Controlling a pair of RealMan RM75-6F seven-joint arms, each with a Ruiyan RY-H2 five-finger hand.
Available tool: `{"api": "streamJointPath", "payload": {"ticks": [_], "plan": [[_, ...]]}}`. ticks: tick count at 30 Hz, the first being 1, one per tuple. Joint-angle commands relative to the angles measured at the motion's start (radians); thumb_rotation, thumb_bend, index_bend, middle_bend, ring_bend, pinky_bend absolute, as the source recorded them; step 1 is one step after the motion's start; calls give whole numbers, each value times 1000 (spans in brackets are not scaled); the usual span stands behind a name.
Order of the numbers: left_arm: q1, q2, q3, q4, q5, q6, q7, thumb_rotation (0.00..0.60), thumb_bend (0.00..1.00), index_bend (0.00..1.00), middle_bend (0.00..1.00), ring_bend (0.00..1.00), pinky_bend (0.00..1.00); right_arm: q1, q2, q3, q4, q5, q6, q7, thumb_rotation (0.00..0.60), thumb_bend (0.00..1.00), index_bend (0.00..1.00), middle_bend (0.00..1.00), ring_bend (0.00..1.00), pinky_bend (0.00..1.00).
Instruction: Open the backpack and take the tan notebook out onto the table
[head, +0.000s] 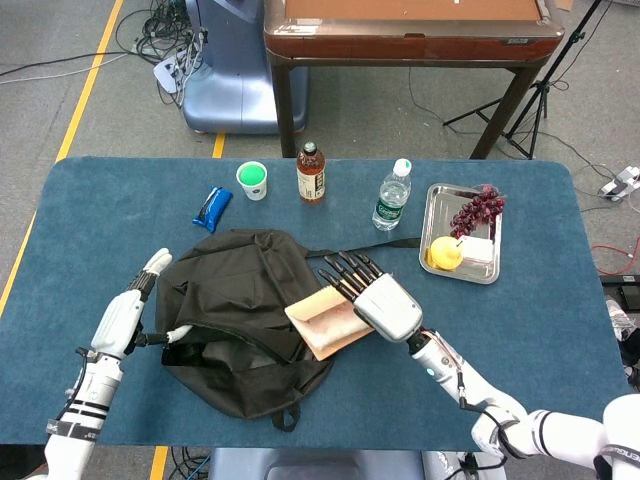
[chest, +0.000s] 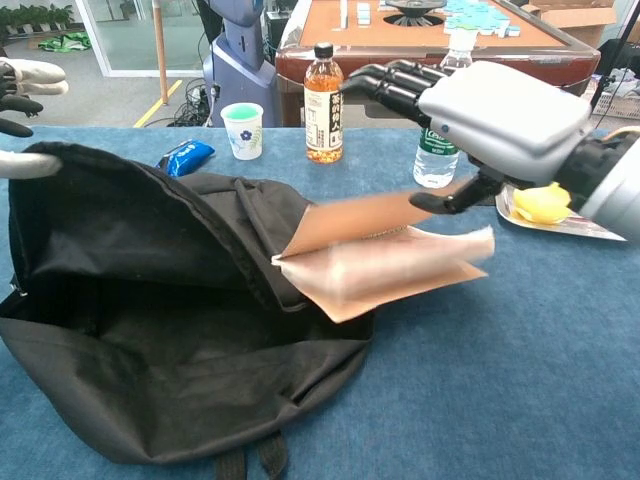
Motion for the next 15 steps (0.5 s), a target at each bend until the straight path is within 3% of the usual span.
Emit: {"api": "streamJointPath", "payload": {"ticks": [1,6,10,15], "plan": [[-4,36,18,-20,-2,-19,36,500,149,0,0,0,65,-38,87,-12,-122,60,-40,-60,600,201,0,0,0,133],[-5,103,42,-71,-14,-53,72,512,149,0,0,0,49,-57,138,7,-171,74,-15,-68,600,134,0,0,0,123],[-10,165,63,-109,-34,-80,123,596,149,0,0,0,41,-76,177,17,-196,87,4,-70,600,131,0,0,0,123],[-18,239,80,-144,-76,-107,171,600,148,0,0,0,36,-111,247,12,-241,111,15,-84,600,132,0,0,0,123]]}}
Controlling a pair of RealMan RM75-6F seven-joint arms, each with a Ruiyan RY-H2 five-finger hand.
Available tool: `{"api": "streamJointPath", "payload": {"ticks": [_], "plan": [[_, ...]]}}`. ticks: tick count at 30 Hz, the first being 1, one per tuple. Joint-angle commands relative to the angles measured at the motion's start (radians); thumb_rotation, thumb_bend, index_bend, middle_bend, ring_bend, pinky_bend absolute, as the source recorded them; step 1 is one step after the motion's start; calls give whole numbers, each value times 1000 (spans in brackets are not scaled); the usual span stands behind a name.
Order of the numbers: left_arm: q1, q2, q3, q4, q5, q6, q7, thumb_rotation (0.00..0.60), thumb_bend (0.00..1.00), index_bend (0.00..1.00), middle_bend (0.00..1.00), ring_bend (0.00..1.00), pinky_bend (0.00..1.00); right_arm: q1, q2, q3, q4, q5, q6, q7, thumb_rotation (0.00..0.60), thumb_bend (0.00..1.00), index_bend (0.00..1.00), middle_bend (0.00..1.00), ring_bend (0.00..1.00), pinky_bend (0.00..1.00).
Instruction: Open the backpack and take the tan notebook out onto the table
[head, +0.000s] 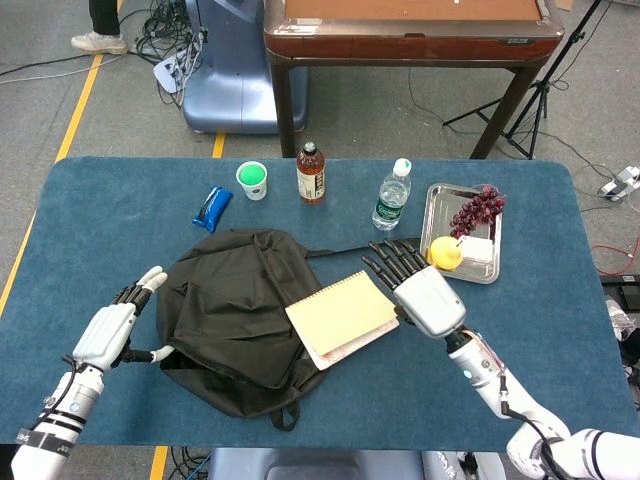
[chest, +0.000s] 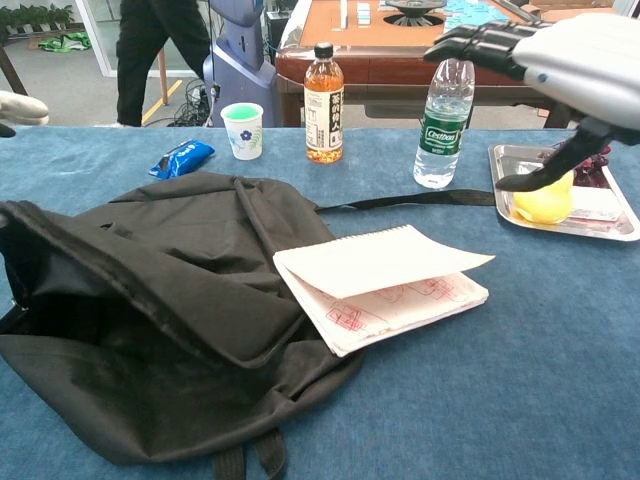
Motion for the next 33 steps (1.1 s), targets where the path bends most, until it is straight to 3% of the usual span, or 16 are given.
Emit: {"api": "streamJointPath", "payload": {"ticks": [1,10,15,21,24,33], "plan": [[-7,51,15,-23,-35,-23,35,600,148,0,0,0,36,-29,50,-5,-33,23,10,-10,600,132,0,0,0,123],[18,93,-9,-4,-88,59,26,600,149,0,0,0,35,-103,166,-38,-109,88,9,25,600,132,0,85,18,173],[53,22,-39,86,-43,170,-35,600,149,0,0,0,35,-153,206,-59,-131,119,23,66,600,140,24,161,102,248],[64,-83,-24,287,48,223,-38,600,149,0,0,0,34,-215,233,-81,-122,114,67,132,600,256,170,241,165,262],[74,-127,-19,366,73,244,-51,600,149,2,0,0,34,-247,234,-95,-101,98,94,174,600,263,203,261,172,262],[137,-172,23,397,144,319,-48,600,148,18,0,0,34,-345,214,-127,-64,43,197,240,600,263,225,277,192,262]]}}
